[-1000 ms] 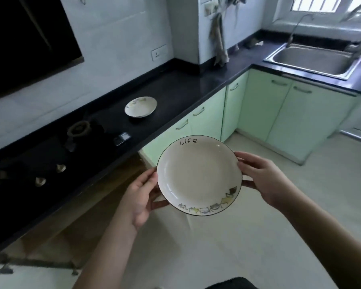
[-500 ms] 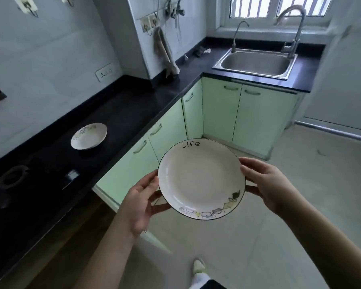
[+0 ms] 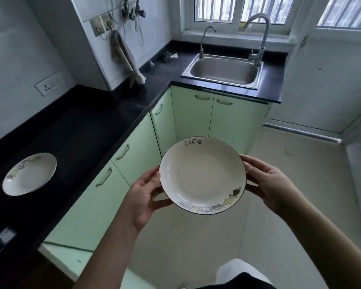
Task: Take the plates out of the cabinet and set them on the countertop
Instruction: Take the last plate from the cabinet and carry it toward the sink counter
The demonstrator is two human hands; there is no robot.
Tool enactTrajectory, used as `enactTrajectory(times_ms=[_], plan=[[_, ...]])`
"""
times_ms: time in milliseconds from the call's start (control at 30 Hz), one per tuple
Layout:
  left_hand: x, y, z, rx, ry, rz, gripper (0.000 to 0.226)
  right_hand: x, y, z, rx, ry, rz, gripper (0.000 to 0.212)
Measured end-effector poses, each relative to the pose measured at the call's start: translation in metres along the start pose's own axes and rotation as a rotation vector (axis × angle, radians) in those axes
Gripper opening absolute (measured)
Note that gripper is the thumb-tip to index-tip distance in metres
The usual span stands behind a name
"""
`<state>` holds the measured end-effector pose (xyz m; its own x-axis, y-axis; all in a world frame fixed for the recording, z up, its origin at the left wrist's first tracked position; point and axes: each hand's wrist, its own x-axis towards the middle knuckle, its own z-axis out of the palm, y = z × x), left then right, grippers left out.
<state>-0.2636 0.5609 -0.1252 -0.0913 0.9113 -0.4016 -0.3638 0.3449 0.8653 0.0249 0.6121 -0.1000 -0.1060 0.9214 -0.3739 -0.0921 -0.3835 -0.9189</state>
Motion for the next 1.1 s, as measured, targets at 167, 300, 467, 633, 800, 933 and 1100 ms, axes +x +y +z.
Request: enactTrajectory(times_ms=[167,300,467,633,800,933,1100], plan=[[0.066,0.013,0.027,0.033,0.004,-0.008,0.027,0.069,-0.015,-0.023,0.047,-0.015,0.010,0.023],[0.106,0.028,0.048,0.054,0.058,0.006,0.029,0.129,-0.035,-0.034,0.058,-0.078,0.031,0.024],[0.134,0.048,0.058,0.016,0.185,0.010,0.029,0.196,-0.059,-0.026,0.053,-0.197,0.076,0.023],[0.138,0.053,0.037,-0.066,0.338,0.033,0.029,0.247,-0.073,0.015,-0.014,-0.349,0.124,0.023],[0.139,0.065,-0.015,-0.115,0.444,0.075,0.029,0.282,-0.073,0.085,-0.055,-0.485,0.153,0.022],[0.139,0.079,-0.074,-0.147,0.488,0.134,0.031,0.303,-0.068,0.156,-0.090,-0.569,0.169,0.027],[0.143,0.093,-0.146,-0.256,0.618,0.164,0.029,0.317,-0.061,0.258,-0.207,-0.665,0.134,0.029]])
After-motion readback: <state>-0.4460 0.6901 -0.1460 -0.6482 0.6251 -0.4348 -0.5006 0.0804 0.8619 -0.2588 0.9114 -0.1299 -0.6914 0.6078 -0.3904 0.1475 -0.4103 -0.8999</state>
